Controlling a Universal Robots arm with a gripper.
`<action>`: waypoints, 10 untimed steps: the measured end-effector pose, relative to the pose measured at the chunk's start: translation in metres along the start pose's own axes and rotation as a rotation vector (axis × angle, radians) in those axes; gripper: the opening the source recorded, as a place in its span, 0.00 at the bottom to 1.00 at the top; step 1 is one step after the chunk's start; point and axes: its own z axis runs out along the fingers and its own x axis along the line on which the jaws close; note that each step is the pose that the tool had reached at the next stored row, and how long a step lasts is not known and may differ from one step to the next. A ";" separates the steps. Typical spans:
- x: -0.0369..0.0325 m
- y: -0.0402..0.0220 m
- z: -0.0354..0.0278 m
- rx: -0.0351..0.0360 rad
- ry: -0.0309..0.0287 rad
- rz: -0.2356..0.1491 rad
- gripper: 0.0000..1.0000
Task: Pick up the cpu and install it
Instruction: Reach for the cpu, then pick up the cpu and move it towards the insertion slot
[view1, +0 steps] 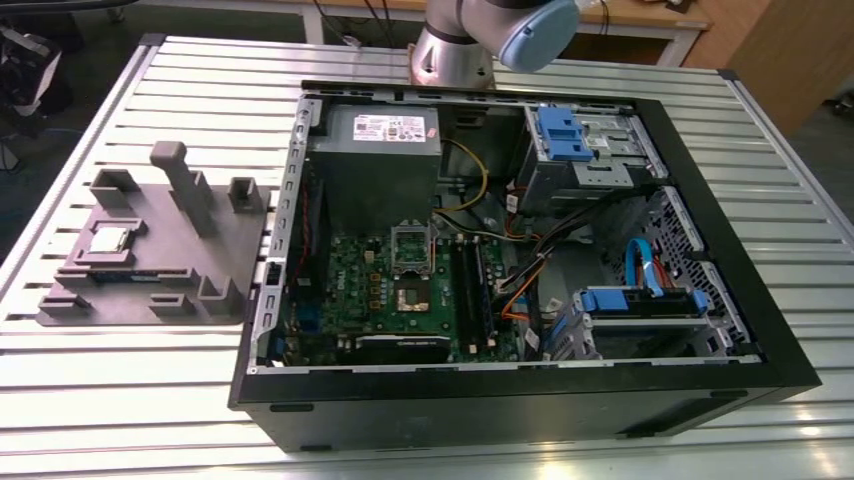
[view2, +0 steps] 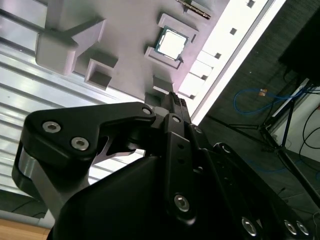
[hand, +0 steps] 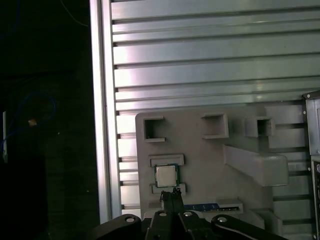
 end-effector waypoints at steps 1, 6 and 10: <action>0.0000 0.0000 0.0000 0.0000 0.0000 0.000 0.10; 0.0000 0.0000 0.0000 -0.0001 0.0000 0.000 0.10; 0.0000 0.0000 0.0000 -0.0001 0.0000 0.000 0.10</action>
